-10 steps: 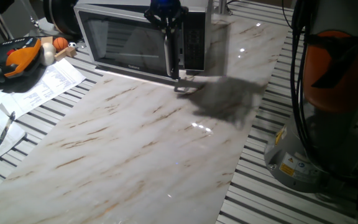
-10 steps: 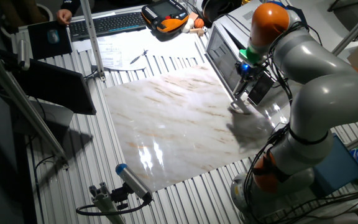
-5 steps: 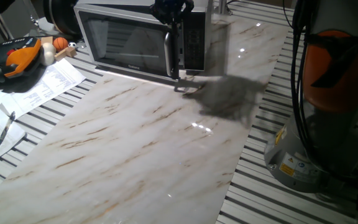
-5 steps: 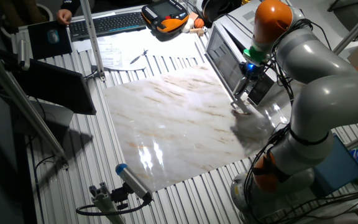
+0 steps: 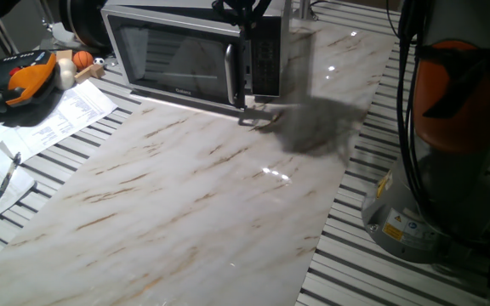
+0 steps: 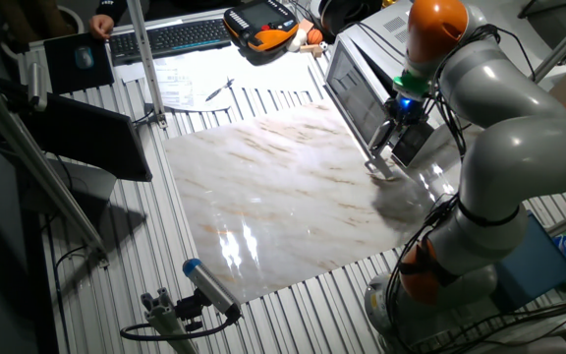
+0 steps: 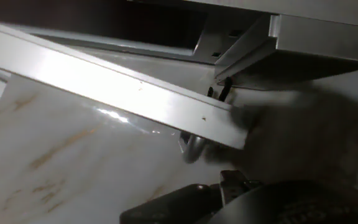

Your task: Open the microwave door

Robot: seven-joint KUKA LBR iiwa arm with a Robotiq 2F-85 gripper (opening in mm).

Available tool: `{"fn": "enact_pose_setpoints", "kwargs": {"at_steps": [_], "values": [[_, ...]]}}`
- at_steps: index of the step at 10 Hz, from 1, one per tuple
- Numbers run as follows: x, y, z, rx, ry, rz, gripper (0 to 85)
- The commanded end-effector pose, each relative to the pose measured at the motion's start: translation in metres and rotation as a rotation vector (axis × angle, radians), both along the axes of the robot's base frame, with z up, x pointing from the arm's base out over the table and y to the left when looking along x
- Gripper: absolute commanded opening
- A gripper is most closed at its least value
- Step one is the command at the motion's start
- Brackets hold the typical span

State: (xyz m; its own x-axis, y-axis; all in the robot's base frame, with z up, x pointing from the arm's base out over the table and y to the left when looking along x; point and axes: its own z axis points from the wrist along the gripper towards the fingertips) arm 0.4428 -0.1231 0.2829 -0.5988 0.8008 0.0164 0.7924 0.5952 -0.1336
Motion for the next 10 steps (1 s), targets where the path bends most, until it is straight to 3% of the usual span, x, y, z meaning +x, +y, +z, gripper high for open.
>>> {"fn": "enact_pose_setpoints", "kwargs": {"at_steps": [1, 2, 5, 7, 9, 10], "values": [[0.0002, -0.004, 0.001, 0.003, 0.008, 0.015, 0.0], [0.0005, -0.009, 0.003, 0.009, 0.017, 0.033, 0.0], [0.0012, -0.023, 0.005, -0.037, 0.039, 0.113, 0.0], [0.0048, -0.031, 0.001, -0.036, 0.052, 0.151, 0.0], [0.0075, -0.036, 0.0, -0.037, 0.054, 0.166, 0.0], [0.0109, -0.035, -0.001, -0.03, 0.029, 0.139, 0.0]]}}
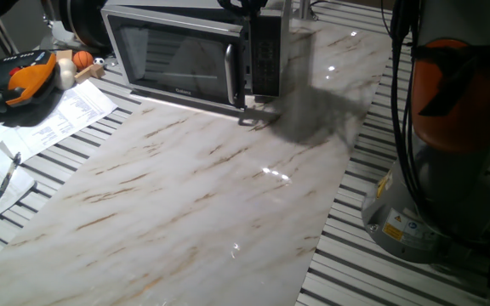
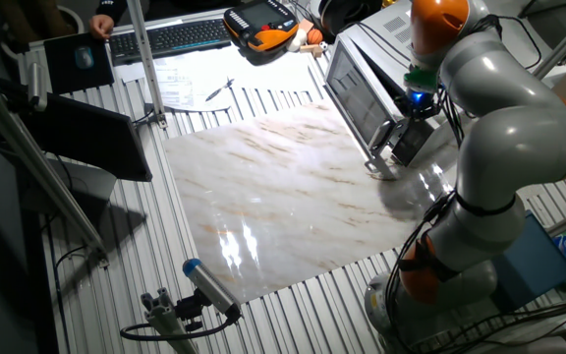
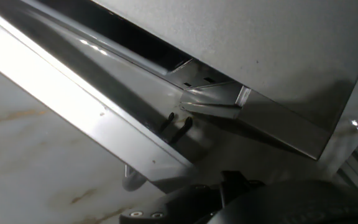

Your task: Open the microwave door

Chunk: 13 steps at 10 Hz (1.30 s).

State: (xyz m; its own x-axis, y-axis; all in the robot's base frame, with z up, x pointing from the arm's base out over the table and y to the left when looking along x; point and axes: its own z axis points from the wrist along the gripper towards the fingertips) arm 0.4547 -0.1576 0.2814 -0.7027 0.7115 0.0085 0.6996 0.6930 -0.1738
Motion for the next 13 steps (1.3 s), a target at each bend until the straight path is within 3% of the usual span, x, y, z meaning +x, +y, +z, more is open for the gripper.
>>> {"fn": "enact_pose_setpoints", "kwargs": {"at_steps": [1, 3, 5, 7, 8, 9, 10, 12, 13], "values": [[0.0042, 0.001, -0.001, 0.012, -0.031, -0.029, 0.0], [0.0147, 0.0, -0.004, 0.012, -0.051, -0.044, 0.0], [0.0194, 0.002, -0.005, 0.028, -0.061, -0.071, 0.0], [0.0231, 0.02, -0.005, 0.037, -0.075, -0.164, 0.0], [0.0271, 0.033, -0.008, 0.053, -0.096, -0.252, 0.0], [0.0289, 0.044, -0.013, 0.046, -0.124, -0.3, 0.0], [0.0298, 0.054, -0.018, 0.036, -0.135, -0.328, 0.0], [0.0321, 0.064, -0.024, 0.061, -0.146, -0.416, 0.0], [0.0329, 0.068, -0.027, 0.054, -0.156, -0.446, 0.0]]}}
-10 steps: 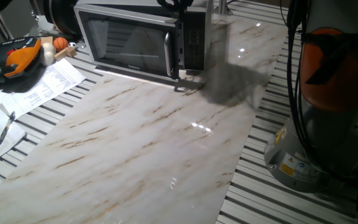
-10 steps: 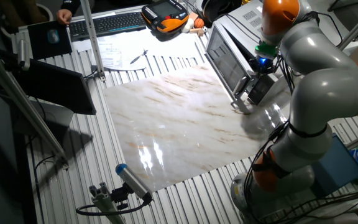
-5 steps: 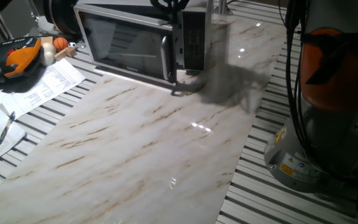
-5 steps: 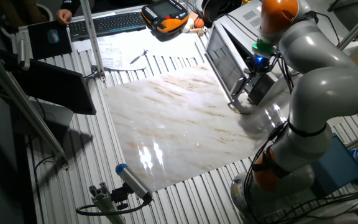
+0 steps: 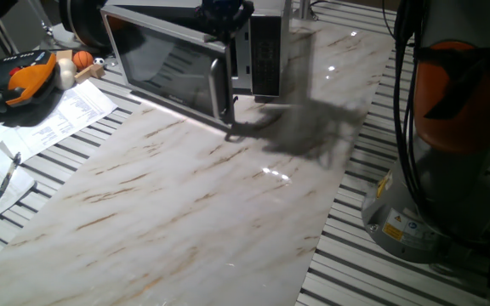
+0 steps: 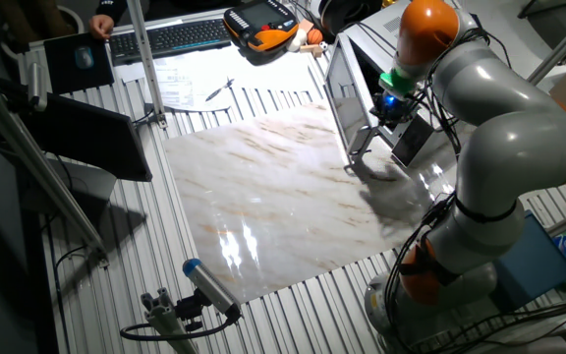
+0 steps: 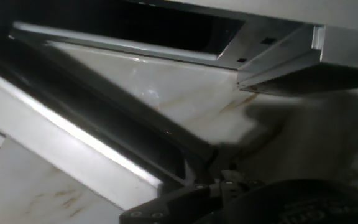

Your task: Open the microwave door

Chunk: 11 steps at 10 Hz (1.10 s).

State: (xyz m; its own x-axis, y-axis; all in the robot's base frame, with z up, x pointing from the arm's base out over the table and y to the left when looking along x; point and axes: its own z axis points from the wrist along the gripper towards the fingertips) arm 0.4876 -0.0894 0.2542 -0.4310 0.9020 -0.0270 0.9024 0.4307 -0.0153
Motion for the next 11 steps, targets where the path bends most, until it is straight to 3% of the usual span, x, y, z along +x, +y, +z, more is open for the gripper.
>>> {"fn": "enact_pose_setpoints", "kwargs": {"at_steps": [1, 3, 4, 5, 6, 9, 11], "values": [[0.0005, 0.005, -0.003, 0.002, -0.009, -0.149, 0.0], [0.0002, 0.01, -0.007, 0.002, -0.014, -0.164, 0.0], [-0.0009, 0.007, -0.005, 0.016, 0.008, -0.129, 0.0], [-0.0037, 0.002, -0.002, 0.029, 0.053, -0.067, 0.0], [-0.007, -0.004, 0.002, 0.055, 0.082, -0.008, 0.0], [-0.0161, -0.008, 0.006, 0.074, 0.108, 0.094, 0.0], [-0.0333, -0.008, 0.011, 0.097, 0.133, 0.19, 0.0]]}}
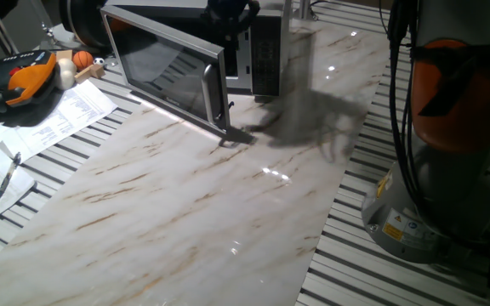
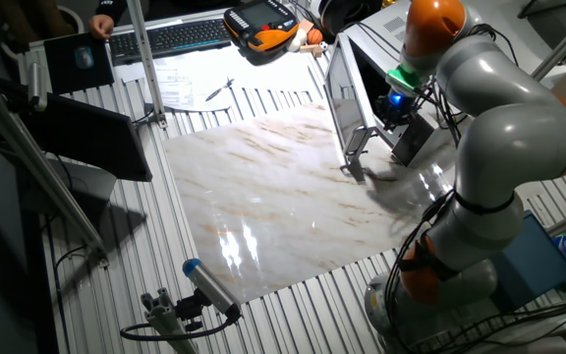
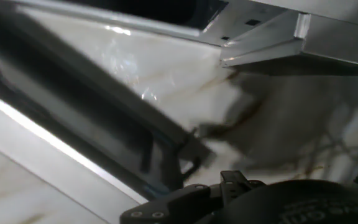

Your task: Open the microwave door

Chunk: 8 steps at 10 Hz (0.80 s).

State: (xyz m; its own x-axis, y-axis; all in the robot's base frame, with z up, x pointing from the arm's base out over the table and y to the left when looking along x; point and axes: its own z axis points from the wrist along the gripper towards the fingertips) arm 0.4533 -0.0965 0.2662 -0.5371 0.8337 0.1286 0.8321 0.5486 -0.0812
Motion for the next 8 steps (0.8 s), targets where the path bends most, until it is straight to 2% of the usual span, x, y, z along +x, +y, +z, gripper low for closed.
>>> {"fn": "enact_pose_setpoints", "kwargs": {"at_steps": [1, 2, 4, 8], "values": [[-0.0087, 0.001, 0.001, 0.015, 0.018, 0.092, 0.0], [-0.0162, 0.006, 0.002, 0.024, 0.034, 0.102, 0.0], [-0.0232, 0.019, -0.002, 0.02, 0.037, 0.096, 0.0], [-0.028, 0.034, -0.012, 0.049, 0.021, 0.073, 0.0]]}}
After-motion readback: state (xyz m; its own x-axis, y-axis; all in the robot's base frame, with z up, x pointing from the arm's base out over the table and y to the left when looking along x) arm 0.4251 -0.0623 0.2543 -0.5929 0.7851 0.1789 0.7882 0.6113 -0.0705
